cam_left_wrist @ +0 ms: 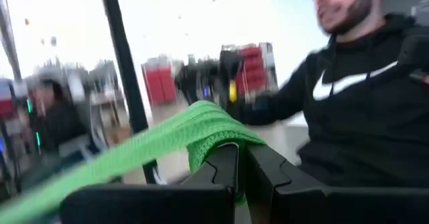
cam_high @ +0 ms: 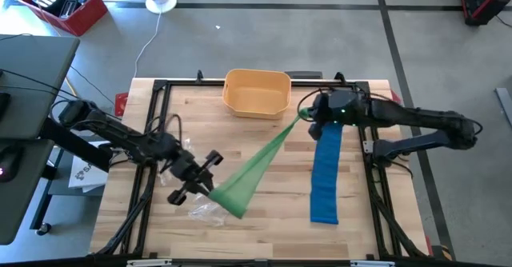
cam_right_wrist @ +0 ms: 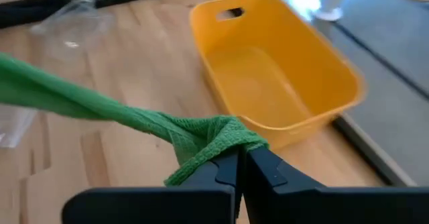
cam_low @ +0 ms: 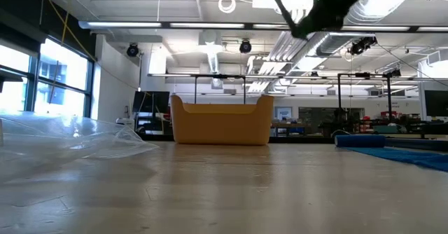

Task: Roll bandage
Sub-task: Roll the green bandage

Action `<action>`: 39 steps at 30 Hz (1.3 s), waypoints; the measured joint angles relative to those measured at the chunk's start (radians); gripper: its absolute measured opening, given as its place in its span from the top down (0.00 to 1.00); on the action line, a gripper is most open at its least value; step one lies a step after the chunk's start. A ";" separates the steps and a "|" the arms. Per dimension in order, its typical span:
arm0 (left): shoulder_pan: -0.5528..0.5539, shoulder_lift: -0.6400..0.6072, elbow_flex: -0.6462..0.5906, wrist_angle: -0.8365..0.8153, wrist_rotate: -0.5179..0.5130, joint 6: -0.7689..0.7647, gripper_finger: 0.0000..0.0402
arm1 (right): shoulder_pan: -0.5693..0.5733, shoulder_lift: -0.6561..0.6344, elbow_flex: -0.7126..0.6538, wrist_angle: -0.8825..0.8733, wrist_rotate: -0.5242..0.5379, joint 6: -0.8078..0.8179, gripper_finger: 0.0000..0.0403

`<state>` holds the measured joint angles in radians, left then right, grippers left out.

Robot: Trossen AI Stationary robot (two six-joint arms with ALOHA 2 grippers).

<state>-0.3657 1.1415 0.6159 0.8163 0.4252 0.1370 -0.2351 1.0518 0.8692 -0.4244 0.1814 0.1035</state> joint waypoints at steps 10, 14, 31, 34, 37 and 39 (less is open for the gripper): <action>-0.007 0.064 -0.001 0.273 -0.045 0.094 0.99 | -0.009 0.080 -0.271 0.410 -0.189 0.067 1.00; -0.001 0.083 -0.001 0.338 -0.178 0.222 0.99 | 0.050 0.121 -0.313 0.504 -0.212 0.097 1.00; 0.266 0.082 0.000 0.246 -0.556 0.522 0.99 | 0.503 0.386 -0.355 0.913 -0.217 0.314 1.00; 0.314 0.082 0.001 0.188 -0.562 0.521 0.99 | 0.564 0.402 -0.355 0.992 -0.216 0.342 1.00; 0.352 0.082 0.001 0.158 -0.562 0.509 0.99 | 0.609 0.400 -0.355 1.065 -0.184 0.340 1.00; 0.370 0.082 0.001 0.129 -0.568 0.507 0.99 | 0.622 0.398 -0.355 1.131 -0.171 0.329 1.00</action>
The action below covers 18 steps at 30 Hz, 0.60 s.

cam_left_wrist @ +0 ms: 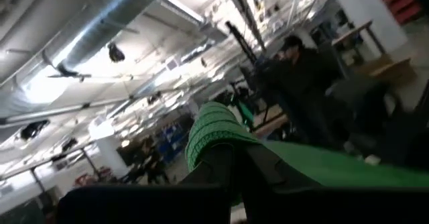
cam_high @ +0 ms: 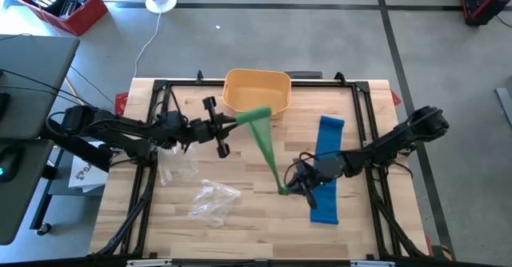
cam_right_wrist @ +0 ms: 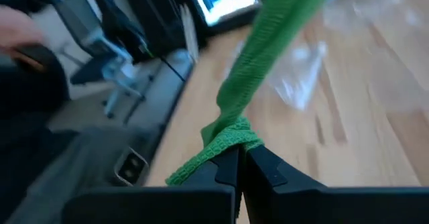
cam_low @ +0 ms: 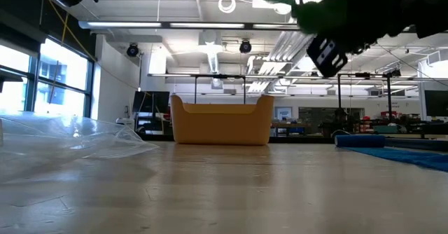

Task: Roll bandage
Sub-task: Roll the green bandage

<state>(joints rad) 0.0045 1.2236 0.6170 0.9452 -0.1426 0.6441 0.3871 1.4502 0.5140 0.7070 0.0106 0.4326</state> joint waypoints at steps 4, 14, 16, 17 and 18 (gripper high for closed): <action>0.023 0.002 0.000 -0.071 -0.067 0.001 0.99 | 0.006 0.000 0.000 0.143 0.001 -0.029 1.00; 0.046 0.096 0.001 -0.130 -0.140 -0.005 0.99 | 0.006 -0.001 0.001 0.445 -0.013 -0.101 1.00; 0.048 0.122 0.001 -0.109 -0.140 -0.011 0.99 | 0.006 -0.003 0.001 0.447 -0.015 -0.101 1.00; 0.048 0.136 0.001 -0.092 -0.140 -0.012 0.99 | 0.006 -0.004 0.001 0.444 -0.015 -0.101 1.00; 0.048 0.148 0.001 -0.072 -0.140 -0.012 0.99 | 0.006 -0.004 0.001 0.437 -0.015 -0.101 1.00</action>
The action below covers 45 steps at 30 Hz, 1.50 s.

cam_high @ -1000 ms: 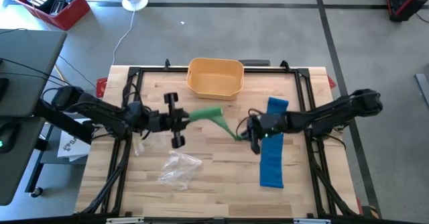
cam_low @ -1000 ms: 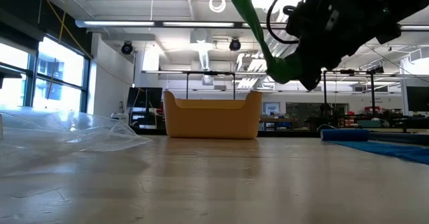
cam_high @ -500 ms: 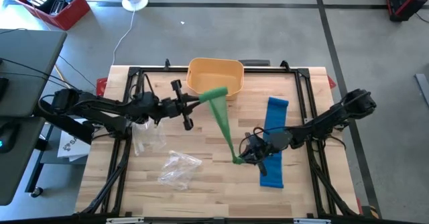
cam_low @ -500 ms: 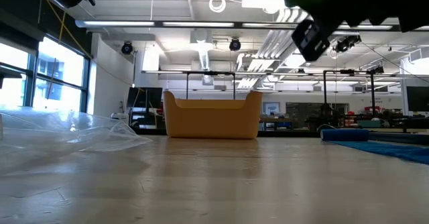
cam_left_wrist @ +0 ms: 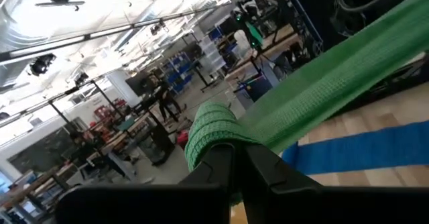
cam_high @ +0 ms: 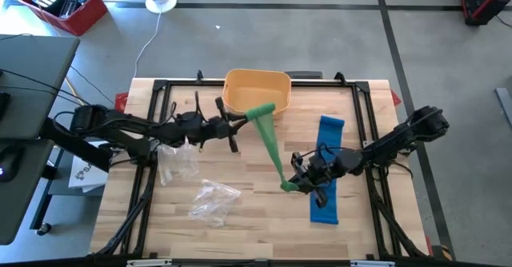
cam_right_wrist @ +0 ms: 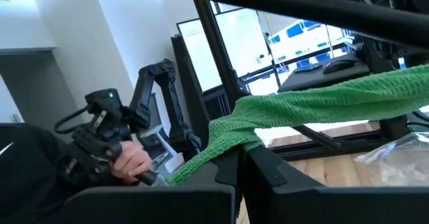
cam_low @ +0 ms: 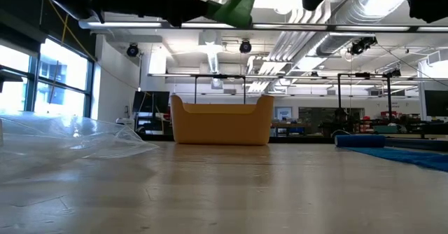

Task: Roll bandage
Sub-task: Roll the green bandage

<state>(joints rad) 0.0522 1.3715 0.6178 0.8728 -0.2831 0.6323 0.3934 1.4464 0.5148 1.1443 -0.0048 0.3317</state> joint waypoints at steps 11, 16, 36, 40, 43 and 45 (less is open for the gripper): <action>0.001 0.042 0.000 0.034 -0.011 0.013 0.99 | 0.002 0.000 0.000 0.066 -0.052 0.004 1.00; 0.001 0.042 0.000 -0.056 -0.003 -0.012 0.99 | 0.006 0.000 0.000 0.337 -0.092 -0.002 1.00; -0.090 0.042 0.000 -0.190 0.163 -0.228 0.99 | -0.065 -0.156 0.309 -0.185 0.070 -0.277 1.00; -0.132 0.042 0.000 -0.212 0.165 -0.268 0.99 | -0.110 -0.200 0.355 -0.326 0.216 -0.377 1.00; -0.167 0.045 0.000 -0.217 0.195 -0.323 0.99 | -0.163 -0.226 0.371 -0.434 0.306 -0.365 1.00; -0.192 0.061 0.000 -0.204 0.223 -0.387 0.99 | -0.203 -0.228 0.373 -0.509 0.335 -0.306 1.00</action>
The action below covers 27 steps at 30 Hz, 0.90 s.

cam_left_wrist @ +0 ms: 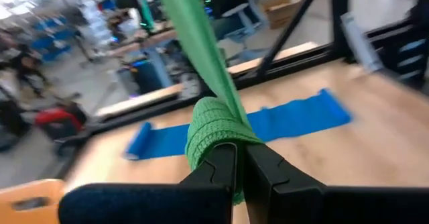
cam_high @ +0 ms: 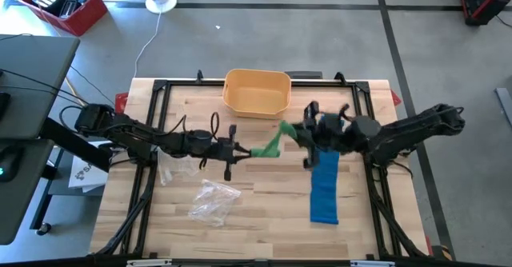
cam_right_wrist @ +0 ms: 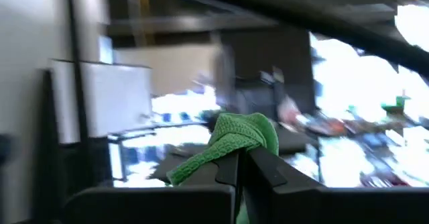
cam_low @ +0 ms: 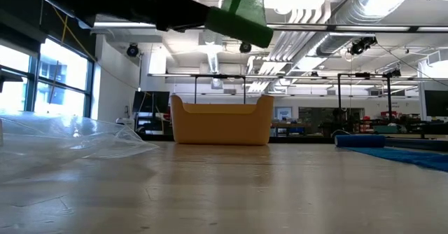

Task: Roll bandage
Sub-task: Roll the green bandage

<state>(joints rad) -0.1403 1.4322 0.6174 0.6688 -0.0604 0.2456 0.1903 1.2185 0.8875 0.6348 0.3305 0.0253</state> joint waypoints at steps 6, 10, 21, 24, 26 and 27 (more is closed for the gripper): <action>-0.089 0.128 -0.001 0.137 0.062 -0.144 0.99 | -0.088 0.049 0.000 -0.253 0.002 0.204 0.99; -0.127 0.204 -0.002 0.245 0.043 -0.209 0.99 | -0.092 0.107 0.000 -0.365 -0.006 0.288 0.92; -0.119 0.230 -0.002 0.242 -0.125 -0.530 0.99 | -0.033 0.153 -0.001 -0.460 -0.126 0.310 0.60; -0.108 0.230 -0.002 0.220 -0.180 -0.517 0.99 | -0.032 0.097 -0.001 -0.456 -0.128 0.270 0.56; -0.108 0.230 -0.002 0.218 -0.243 -0.470 0.99 | -0.024 0.062 -0.001 -0.455 -0.139 0.249 0.55; -0.108 0.230 -0.002 0.218 -0.287 -0.429 0.99 | -0.017 0.046 -0.001 -0.456 -0.150 0.235 0.55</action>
<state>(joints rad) -0.2480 1.6623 0.6159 0.8867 -0.3472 -0.1837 0.1730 1.2649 0.8867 0.1787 0.1805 0.2605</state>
